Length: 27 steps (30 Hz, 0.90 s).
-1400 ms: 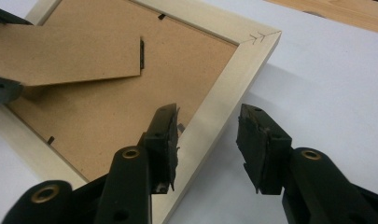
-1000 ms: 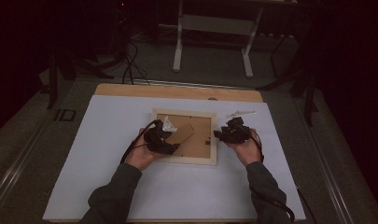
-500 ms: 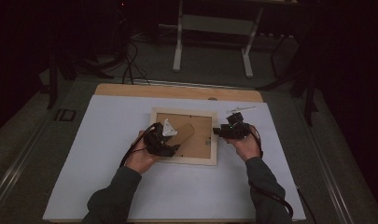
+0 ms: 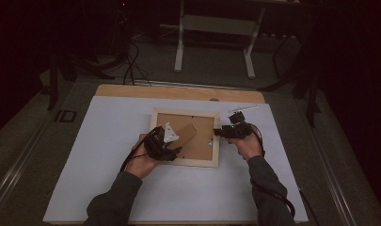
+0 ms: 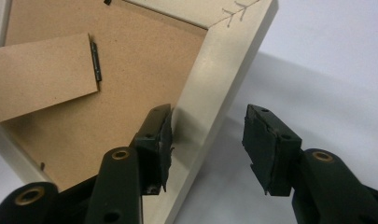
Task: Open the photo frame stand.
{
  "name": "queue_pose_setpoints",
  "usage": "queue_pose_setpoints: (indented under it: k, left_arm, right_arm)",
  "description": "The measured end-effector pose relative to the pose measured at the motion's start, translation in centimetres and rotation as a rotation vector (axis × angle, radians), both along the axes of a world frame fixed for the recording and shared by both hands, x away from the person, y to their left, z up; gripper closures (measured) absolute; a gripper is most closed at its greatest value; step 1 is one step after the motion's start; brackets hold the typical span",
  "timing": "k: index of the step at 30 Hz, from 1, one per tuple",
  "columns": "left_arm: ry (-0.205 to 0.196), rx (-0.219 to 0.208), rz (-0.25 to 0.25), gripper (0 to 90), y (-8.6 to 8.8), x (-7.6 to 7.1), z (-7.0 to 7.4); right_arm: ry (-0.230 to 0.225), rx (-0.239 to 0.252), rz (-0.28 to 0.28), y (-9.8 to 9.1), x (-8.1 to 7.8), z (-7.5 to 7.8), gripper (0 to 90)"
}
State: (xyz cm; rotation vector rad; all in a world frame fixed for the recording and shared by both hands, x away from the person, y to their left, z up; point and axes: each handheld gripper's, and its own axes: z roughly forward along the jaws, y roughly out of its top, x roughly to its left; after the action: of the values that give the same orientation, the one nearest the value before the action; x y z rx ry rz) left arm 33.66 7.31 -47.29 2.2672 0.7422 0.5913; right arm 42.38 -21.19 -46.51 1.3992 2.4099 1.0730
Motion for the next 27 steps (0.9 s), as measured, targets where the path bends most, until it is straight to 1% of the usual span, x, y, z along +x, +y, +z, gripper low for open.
queue_pose_setpoints:
  k: [2, 4, 6, 7, 9, 13, 14, 16, 18, 19, 21, 23, 25, 26, 27]
  left_arm:
    - [-0.002, 0.001, 0.0, 39.4, 0.0, 0.0, 0.0]
    - [-0.019, 0.006, -0.001, 39.4, -0.1, -0.2, 0.0]
    - [-0.028, 0.004, -0.003, 39.4, -0.1, -0.4, -0.1]
    - [-0.035, 0.006, -0.003, 39.4, -0.1, -0.5, -0.1]
    - [-0.042, 0.009, -0.005, 39.3, -0.1, -0.6, -0.1]
    - [-0.064, 0.01, -0.013, 39.3, 0.0, -0.9, -0.1]
    - [-0.074, 0.01, -0.017, 39.3, -0.1, -1.0, -0.1]
    - [-0.077, 0.013, -0.017, 39.3, -0.1, -1.1, 0.0]
    - [-0.078, 0.01, -0.02, 39.3, 0.0, -1.0, -0.1]
    - [-0.074, 0.005, -0.018, 39.3, 0.0, -1.0, -0.2]
    - [-0.074, -0.005, -0.022, 39.3, 0.1, -1.0, -0.2]
    - [-0.07, -0.005, -0.02, 39.3, 0.2, -1.0, -0.2]
    - [-0.056, -0.019, -0.018, 39.2, 0.2, -0.9, -0.2]
    - [-0.039, -0.035, -0.022, 39.1, 0.4, -0.8, -0.2]
    - [-0.032, -0.044, -0.023, 39.1, 0.5, -0.7, -0.2]
  right_arm:
    - [0.011, 0.008, 0.003, 0.0, 0.1, 0.0, 51.0]
    - [0.015, 0.018, 0.007, 0.0, 0.2, 0.0, 51.0]
    - [0.021, 0.032, 0.012, 0.0, 0.4, 0.1, 54.0]
    - [0.031, 0.043, 0.027, 0.0, 0.5, 0.1, 55.7]
    - [0.038, 0.045, 0.033, 0.0, 0.6, 0.2, 55.5]
    - [0.057, 0.072, 0.028, -0.1, 0.8, 0.2, 53.3]
    - [0.064, 0.074, 0.028, -0.1, 0.9, 0.2, 53.4]
    - [0.078, 0.085, 0.034, 0.0, 1.0, 0.1, 53.1]
    - [0.086, 0.096, 0.035, -0.1, 1.1, 0.0, 54.6]
    - [0.094, 0.109, 0.031, -0.2, 1.1, 0.0, 56.6]
    - [0.102, 0.131, 0.026, -0.5, 1.1, -0.1, 57.2]
    - [0.1, 0.137, 0.023, -0.5, 1.0, -0.2, 57.5]
    - [0.098, 0.142, 0.019, -0.5, 0.9, -0.2, 57.6]
    - [0.093, 0.141, 0.019, -0.5, 0.9, -0.2, 57.6]
    - [0.087, 0.141, 0.019, -0.6, 0.8, -0.1, 57.7]
